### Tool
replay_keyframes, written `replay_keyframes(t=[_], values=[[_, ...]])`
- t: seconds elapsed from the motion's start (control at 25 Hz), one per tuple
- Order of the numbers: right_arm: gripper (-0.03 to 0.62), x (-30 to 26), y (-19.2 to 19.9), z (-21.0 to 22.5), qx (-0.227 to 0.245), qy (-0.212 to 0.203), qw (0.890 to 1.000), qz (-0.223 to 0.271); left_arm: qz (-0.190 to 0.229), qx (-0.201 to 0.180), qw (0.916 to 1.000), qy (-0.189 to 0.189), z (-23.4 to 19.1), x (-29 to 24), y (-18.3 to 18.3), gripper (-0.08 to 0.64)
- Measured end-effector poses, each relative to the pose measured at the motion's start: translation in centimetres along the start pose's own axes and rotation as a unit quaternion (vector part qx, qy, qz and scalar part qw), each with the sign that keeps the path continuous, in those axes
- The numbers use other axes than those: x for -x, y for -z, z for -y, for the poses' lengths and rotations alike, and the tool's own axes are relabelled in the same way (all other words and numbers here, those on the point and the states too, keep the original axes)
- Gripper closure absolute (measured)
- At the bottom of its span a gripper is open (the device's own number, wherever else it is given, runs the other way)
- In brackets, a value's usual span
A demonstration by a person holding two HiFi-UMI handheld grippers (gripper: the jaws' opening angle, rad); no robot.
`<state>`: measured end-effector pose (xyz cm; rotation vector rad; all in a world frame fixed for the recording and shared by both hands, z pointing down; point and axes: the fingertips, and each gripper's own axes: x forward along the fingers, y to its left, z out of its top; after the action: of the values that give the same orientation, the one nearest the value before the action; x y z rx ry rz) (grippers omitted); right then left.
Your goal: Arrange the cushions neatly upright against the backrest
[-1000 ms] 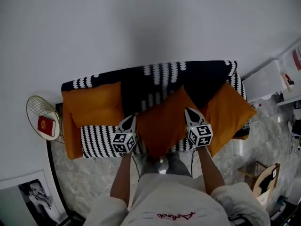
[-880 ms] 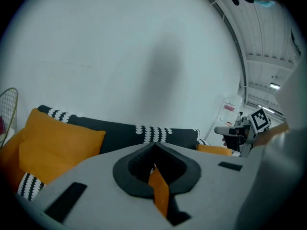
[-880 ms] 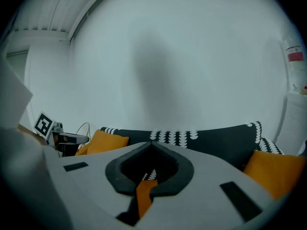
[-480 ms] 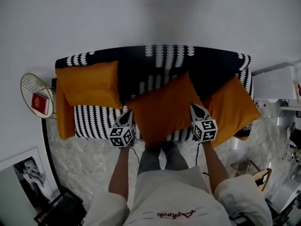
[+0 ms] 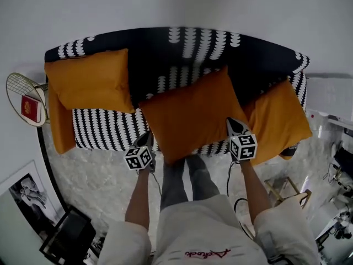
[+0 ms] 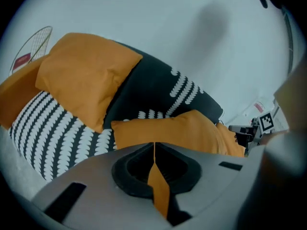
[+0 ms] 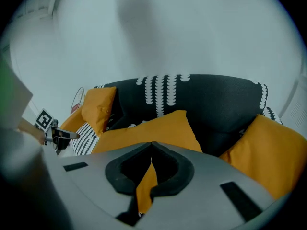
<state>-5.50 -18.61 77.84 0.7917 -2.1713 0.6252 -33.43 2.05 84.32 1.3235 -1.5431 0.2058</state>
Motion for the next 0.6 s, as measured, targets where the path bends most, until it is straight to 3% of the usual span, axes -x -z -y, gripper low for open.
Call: replay_keyframes(t=[0.12, 0.16, 0.2, 0.24, 0.28, 0.44, 0.6], values=[[0.560, -1.9, 0.9, 1.0, 0.015, -0.002, 0.999, -0.031, -0.026, 0.047, 0.9986, 0.001, -1.5, -1.9, 2.7, 0.526], [0.519, -2.5, 1.0, 1.4, 0.017, -0.005, 0.999, -0.042, -0.037, 0.065, 0.9972, 0.007, -1.8, -2.5, 3.6, 0.456], [0.394, -3.2, 1.1, 1.8, 0.018, -0.010, 0.998, -0.053, -0.048, 0.081, 0.9955, 0.012, -2.1, -3.2, 4.4, 0.309], [0.307, -3.8, 1.2, 2.4, 0.018, -0.012, 0.998, -0.063, -0.058, 0.095, 0.9937, 0.015, -2.5, -3.7, 5.2, 0.285], [0.277, -4.4, 1.2, 3.1, 0.017, -0.011, 0.997, -0.073, -0.067, 0.103, 0.9923, 0.014, -2.9, -4.3, 5.9, 0.249], [0.189, -6.4, 1.2, 5.8, 0.004, -0.010, 0.993, -0.114, -0.092, 0.121, 0.9883, -0.004, -4.5, -6.0, 7.4, 0.206], [0.172, -8.8, 3.1, 7.3, -0.018, -0.025, 0.982, -0.188, -0.125, 0.128, 0.9838, 0.001, -5.0, -8.4, 8.1, 0.189]])
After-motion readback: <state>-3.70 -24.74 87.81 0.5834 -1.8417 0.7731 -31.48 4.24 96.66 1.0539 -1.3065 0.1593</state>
